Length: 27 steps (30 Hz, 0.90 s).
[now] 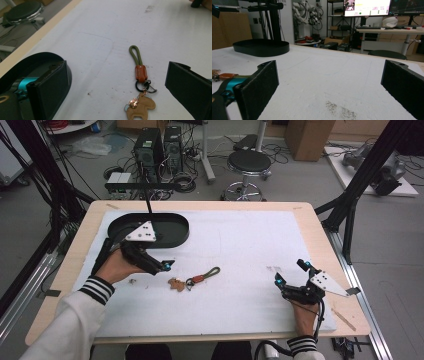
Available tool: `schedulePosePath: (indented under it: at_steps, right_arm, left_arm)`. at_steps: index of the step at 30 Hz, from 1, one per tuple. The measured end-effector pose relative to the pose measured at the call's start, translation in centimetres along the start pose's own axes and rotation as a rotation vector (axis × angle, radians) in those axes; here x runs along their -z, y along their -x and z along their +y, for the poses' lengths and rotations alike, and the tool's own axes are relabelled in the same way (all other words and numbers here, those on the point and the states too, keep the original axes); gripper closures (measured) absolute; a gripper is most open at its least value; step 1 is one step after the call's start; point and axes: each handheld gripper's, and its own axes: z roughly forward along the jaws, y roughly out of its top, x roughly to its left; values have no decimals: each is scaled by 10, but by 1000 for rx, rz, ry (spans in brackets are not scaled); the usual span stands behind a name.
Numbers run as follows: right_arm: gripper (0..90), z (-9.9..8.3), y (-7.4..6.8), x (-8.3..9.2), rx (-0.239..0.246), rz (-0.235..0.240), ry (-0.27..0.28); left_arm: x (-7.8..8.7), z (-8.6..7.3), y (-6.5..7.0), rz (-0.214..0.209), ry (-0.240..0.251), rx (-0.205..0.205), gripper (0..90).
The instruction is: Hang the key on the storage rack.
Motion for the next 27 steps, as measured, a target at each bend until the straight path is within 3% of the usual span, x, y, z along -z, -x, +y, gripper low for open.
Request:
schedulePosePath:
  at_steps: [2,11,18,21,22,27]
  right_arm:
    - [3,0,0,0,2,2,3]
    - [3,0,0,0,3,2,2]
    - [3,0,0,0,3,2,3]
    - [3,0,1,0,10,3,10]
    - [3,0,1,0,8,2,10]
    - [3,0,1,0,9,2,10]
  left_arm:
    - [-16,5,3,-29,-38,-20,55]
    - [-51,18,10,-91,-128,-72,55]
    - [-70,24,16,-109,-182,-98,55]
    - [-78,25,18,-122,-224,-99,55]
    - [-85,26,20,-140,-262,-101,56]
    - [-96,26,24,-160,-321,-122,56]
